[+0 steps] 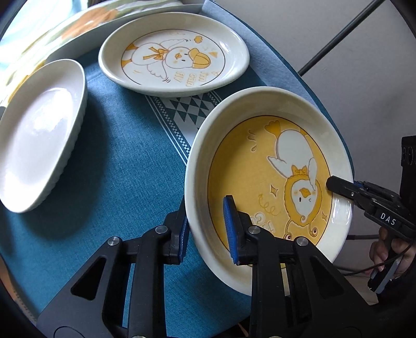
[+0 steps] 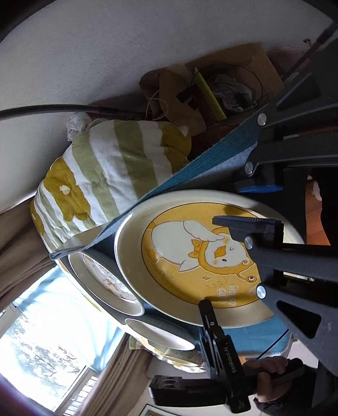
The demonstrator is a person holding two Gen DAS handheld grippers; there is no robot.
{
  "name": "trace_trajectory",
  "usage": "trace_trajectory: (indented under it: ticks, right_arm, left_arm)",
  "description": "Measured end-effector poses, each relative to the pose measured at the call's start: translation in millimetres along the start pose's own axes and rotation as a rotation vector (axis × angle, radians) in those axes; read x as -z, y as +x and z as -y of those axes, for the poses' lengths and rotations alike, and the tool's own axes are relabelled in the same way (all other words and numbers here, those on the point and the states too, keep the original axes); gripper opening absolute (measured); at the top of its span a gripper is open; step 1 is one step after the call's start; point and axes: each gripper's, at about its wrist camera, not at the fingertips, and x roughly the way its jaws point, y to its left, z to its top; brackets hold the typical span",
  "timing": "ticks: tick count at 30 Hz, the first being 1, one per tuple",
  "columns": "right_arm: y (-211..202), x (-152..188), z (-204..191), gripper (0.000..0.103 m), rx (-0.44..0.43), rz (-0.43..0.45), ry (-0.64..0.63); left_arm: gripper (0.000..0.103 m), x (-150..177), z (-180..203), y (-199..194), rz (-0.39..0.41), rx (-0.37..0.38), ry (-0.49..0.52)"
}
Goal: Organize plates and bowls
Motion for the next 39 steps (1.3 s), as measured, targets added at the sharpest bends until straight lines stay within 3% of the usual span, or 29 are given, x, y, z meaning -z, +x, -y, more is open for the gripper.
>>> trace_trajectory:
  ticks: [14,23,31,39]
  right_arm:
    - [0.6,-3.2,-15.3,0.014,0.071,0.001,-0.151]
    - [3.9,-8.4,-23.5,0.014,0.036,0.022,-0.216]
    - [13.9,-7.7,-35.3,0.014,0.018,0.009,-0.255]
    - [16.6,-9.3,-73.5,0.014,-0.035,-0.004,-0.342]
  left_arm:
    - [0.022,20.7,21.8,-25.4,0.066,-0.075,0.009]
    - [0.022,38.2,8.7,-53.4,0.131,-0.067,-0.046]
    - [0.022,49.5,-4.6,-61.4,0.141,-0.062,-0.114]
    - [0.022,78.3,-31.5,-95.0,0.175,-0.098,-0.197]
